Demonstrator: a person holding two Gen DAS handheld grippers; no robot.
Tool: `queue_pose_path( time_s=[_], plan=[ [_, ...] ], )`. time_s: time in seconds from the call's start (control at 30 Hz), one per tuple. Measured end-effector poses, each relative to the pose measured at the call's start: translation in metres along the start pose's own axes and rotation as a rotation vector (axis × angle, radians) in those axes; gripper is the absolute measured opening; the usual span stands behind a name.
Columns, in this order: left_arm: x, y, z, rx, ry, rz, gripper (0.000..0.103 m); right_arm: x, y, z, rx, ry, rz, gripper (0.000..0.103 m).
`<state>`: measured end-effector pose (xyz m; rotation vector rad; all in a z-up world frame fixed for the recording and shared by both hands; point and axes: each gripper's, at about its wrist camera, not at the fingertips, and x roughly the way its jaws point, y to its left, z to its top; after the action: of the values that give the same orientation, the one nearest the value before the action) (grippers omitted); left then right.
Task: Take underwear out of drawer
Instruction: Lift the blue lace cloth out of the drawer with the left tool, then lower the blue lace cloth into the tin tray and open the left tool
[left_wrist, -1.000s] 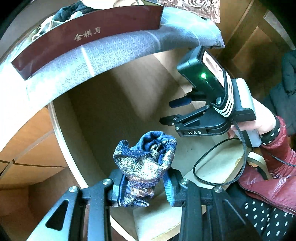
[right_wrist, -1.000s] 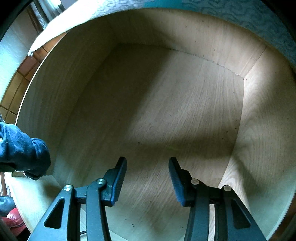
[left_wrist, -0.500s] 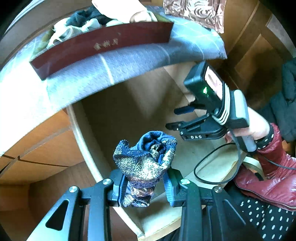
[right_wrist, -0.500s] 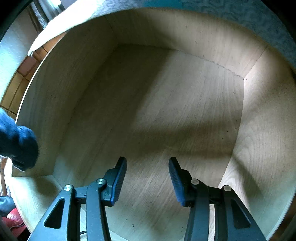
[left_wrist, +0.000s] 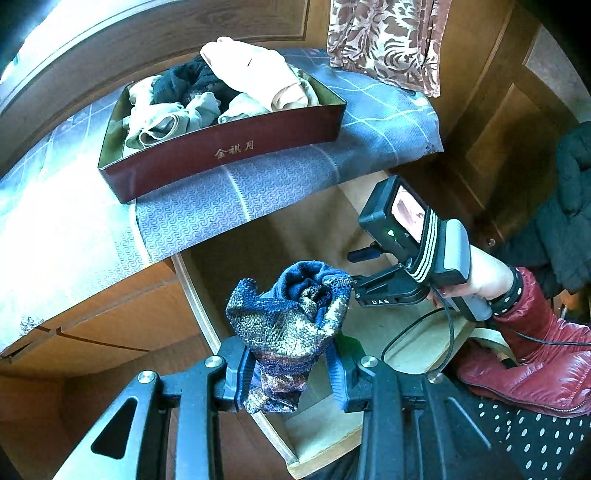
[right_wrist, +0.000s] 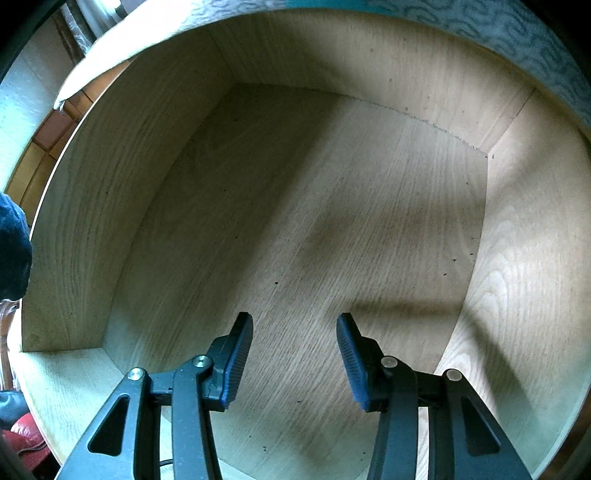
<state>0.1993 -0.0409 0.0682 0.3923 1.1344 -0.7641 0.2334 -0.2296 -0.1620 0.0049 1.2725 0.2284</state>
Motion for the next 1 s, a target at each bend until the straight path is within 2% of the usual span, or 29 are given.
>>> queue_pose_path(
  time_s=[0.07,0.2,0.27,0.47,0.6,0.83,1.0],
  plan=[
    [-0.002,0.004,0.003,-0.017,0.001,-0.018,0.033,0.001,0.0,0.0,-0.001,0.004,-0.002,0.048],
    [-0.016,0.013,0.017,-0.024,-0.033,0.011,0.033,0.003,0.001,0.0,-0.002,0.013,-0.008,0.048],
    [-0.031,0.022,0.029,-0.049,-0.059,0.002,0.033,0.004,0.002,0.002,-0.002,0.013,-0.007,0.048],
    [-0.065,0.048,0.086,-0.083,-0.133,0.04,0.033,0.005,0.002,0.003,-0.003,0.014,-0.003,0.048],
    [-0.072,0.059,0.131,-0.109,-0.17,-0.006,0.033,0.006,0.001,0.003,0.0,0.011,0.001,0.048],
    [-0.056,0.077,0.196,-0.142,-0.201,-0.018,0.033,0.004,-0.004,-0.002,0.003,0.007,0.013,0.048],
    [-0.013,0.094,0.232,-0.192,-0.145,-0.006,0.033,0.003,-0.007,-0.001,0.005,0.01,0.018,0.048]
  ],
)
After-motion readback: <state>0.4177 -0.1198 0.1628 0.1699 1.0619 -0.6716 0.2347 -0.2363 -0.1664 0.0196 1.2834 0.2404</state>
